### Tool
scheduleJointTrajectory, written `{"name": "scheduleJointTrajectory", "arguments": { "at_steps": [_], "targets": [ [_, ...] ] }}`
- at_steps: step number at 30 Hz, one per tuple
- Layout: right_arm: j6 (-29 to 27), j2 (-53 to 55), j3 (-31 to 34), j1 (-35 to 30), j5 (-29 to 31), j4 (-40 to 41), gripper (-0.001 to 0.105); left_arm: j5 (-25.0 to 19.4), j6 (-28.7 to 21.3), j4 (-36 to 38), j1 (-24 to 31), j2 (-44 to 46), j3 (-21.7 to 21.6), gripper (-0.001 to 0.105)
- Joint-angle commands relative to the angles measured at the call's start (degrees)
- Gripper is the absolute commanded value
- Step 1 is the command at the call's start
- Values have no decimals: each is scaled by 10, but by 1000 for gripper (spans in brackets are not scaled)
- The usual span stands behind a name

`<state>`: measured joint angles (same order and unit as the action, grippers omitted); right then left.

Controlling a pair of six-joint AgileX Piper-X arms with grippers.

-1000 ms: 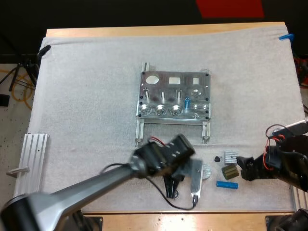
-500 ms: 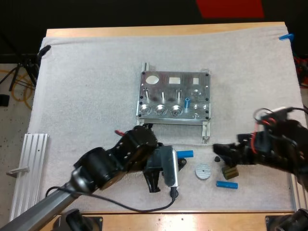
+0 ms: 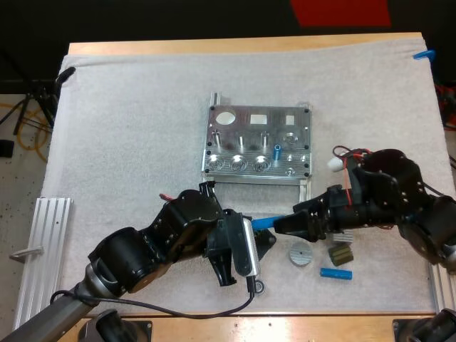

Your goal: Load cells from left to right

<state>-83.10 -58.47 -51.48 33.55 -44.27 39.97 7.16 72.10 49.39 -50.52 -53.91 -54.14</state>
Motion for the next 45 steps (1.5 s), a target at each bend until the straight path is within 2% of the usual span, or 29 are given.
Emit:
{"name": "scheduleJointTrajectory", "arguments": {
  "at_steps": [1, 5, 10, 20, 24, 30, 32, 35, 37, 40, 45],
  "targets": [
    [0, -5, -2, 0, -25, -6, 79, 3, 16, -19, -1, 4, -4, 0],
    [5, -17, -2, 0, -49, -23, 74, 3, 24, -22, -1, 4, -4, 0],
    [21, -28, -2, 0, -76, -55, 48, 12, 24, -26, -1, 4, -4, 0],
    [23, -36, -2, 0, -88, -51, 17, 12, 25, -74, -1, 4, -4, 0],
    [23, -36, -2, 0, -88, -52, 0, 12, 24, -72, -1, 4, -4, 0],
    [22, -36, -2, 0, -85, -54, 0, 12, 24, -66, -1, 4, -4, 0],
    [20, -36, -2, 0, -82, -55, 0, 12, 24, -60, -1, 7, -4, 4],
    [24, -36, -2, 0, -80, -55, 0, 6, 24, -50, -1, 19, -4, 17],
    [28, -36, -2, 0, -67, -55, 0, -25, 24, -30, -1, 34, -4, 35],
    [28, -36, -7, 0, -49, -55, 0, -63, 22, 4, 1, 53, -4, 51],
    [28, -36, -30, 0, 7, -50, 0, -72, 30, 35, 53, 82, -4, 52]
  ]
}}
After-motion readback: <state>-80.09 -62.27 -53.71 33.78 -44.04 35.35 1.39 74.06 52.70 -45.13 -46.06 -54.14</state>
